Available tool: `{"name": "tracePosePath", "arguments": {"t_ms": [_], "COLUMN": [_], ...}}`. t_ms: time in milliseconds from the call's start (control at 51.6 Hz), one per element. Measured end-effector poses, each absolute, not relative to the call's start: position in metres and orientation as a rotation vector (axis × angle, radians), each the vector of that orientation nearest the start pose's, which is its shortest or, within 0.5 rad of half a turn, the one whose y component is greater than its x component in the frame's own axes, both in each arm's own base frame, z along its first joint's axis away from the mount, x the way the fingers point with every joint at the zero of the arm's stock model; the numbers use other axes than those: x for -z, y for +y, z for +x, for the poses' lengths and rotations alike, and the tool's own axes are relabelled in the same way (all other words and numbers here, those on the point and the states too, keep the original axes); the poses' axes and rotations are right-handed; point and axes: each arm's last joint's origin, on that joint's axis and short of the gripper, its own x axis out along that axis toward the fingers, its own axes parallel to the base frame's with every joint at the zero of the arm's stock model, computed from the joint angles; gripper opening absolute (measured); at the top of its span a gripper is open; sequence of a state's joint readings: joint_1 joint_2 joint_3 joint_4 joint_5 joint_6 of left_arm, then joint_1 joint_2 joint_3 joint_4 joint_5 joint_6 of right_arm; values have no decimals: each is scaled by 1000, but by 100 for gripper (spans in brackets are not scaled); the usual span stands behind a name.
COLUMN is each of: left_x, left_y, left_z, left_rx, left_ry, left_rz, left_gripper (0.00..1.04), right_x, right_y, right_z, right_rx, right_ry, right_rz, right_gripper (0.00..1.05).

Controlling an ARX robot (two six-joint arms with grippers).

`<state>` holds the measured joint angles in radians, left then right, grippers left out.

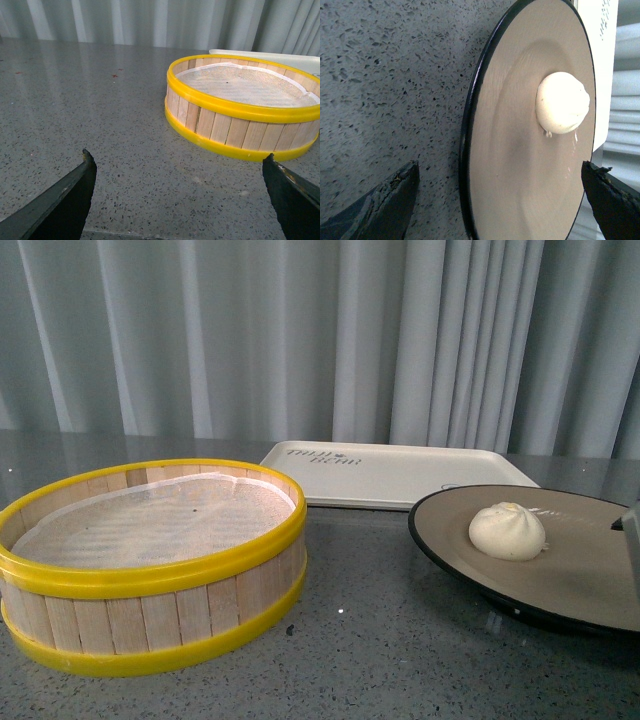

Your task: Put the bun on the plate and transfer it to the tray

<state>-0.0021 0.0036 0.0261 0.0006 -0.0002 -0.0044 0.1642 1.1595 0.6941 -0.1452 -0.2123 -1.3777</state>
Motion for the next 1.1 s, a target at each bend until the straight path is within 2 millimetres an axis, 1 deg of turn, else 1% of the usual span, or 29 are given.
{"name": "tracePosePath", "arguments": {"t_ms": [232,271,348,368,503,523,678,716,813,1104], "left_x": [-172,-172,-172,-172,-172,-172,-172,-172,-172,-172], "left_y": [0,0,0,0,0,0,0,0,0,0], "left_z": [96,96,96,96,96,96,96,96,96,96], "left_rx": [2,2,2,2,2,2,2,2,2,2], "left_ry": [-23,-23,-23,-23,-23,-23,-23,-23,-23,-23], "left_rz": [-4,-4,-4,-4,-4,-4,-4,-4,-4,-4], "left_gripper": [98,98,98,98,98,98,98,98,98,98], "right_x": [-231,-230,-227,-226,-217,-216,-213,-215,-220,-226], "right_y": [54,55,57,59,65,67,76,79,81,79], "right_z": [251,254,260,263,271,272,270,270,271,272], "right_rx": [-714,-714,-710,-709,-718,-723,-744,-730,-696,-628], "right_ry": [266,266,276,277,309,311,306,294,241,168], "right_rz": [-1322,-1326,-1339,-1345,-1396,-1408,-1446,-1467,-1516,-1641], "right_gripper": [96,92,81,76,49,44,23,15,3,3]}}
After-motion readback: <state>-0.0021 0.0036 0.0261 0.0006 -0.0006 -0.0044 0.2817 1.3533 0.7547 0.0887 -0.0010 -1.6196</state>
